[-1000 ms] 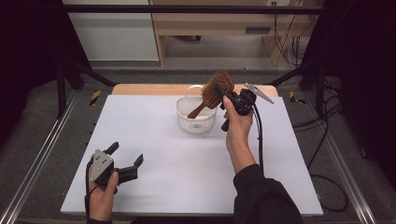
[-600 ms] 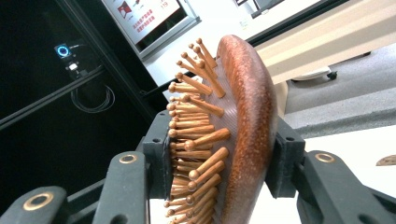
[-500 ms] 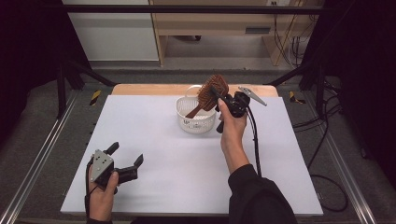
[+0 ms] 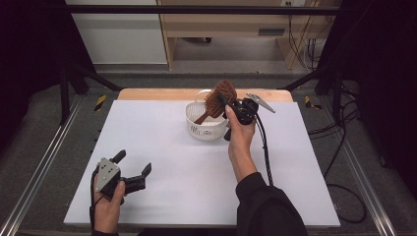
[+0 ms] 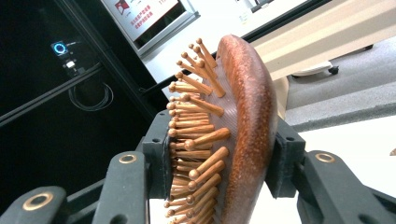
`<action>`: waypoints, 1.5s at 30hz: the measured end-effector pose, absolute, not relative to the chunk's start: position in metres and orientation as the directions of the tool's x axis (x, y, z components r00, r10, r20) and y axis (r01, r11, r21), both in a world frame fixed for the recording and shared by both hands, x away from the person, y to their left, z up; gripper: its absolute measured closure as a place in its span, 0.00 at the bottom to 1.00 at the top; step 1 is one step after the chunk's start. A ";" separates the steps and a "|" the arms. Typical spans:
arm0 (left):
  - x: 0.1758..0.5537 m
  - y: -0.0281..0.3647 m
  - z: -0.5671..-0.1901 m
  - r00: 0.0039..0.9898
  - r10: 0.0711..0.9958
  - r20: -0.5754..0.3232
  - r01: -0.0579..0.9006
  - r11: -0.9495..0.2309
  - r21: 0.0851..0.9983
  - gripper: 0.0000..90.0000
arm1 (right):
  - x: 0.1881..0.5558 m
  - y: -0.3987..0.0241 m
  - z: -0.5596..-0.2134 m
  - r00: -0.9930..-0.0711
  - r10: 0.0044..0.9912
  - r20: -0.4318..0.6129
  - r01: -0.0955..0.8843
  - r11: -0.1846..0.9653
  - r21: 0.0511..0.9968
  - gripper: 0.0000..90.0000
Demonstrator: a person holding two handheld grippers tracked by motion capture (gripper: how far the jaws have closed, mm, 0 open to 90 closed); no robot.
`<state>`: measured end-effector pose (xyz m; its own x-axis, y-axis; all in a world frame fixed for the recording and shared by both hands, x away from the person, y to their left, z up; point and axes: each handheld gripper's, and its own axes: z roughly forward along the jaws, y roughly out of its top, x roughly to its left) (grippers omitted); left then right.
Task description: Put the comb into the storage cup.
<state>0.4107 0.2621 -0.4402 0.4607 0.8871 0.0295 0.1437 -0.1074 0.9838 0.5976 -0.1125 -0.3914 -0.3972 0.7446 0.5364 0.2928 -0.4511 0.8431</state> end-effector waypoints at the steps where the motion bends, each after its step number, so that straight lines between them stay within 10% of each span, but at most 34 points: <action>1: 0.411 0.262 -0.440 0.462 0.887 0.031 0.144 -0.109 0.984 0.02 | 0.598 -0.112 -0.392 -0.398 0.744 0.537 0.293 -0.451 0.843 0.58; 45: 0.411 0.262 -0.440 0.465 0.885 0.031 0.143 -0.109 0.984 0.02 | 0.599 -0.108 -0.402 -0.386 0.743 0.547 0.308 -0.455 0.836 0.57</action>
<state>0.4109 0.2620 -0.4402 0.4646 0.8850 0.0307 0.1434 -0.1094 0.9836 0.5994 -0.1076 -0.4020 -0.3860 0.7431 0.5466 0.3079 -0.4548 0.8357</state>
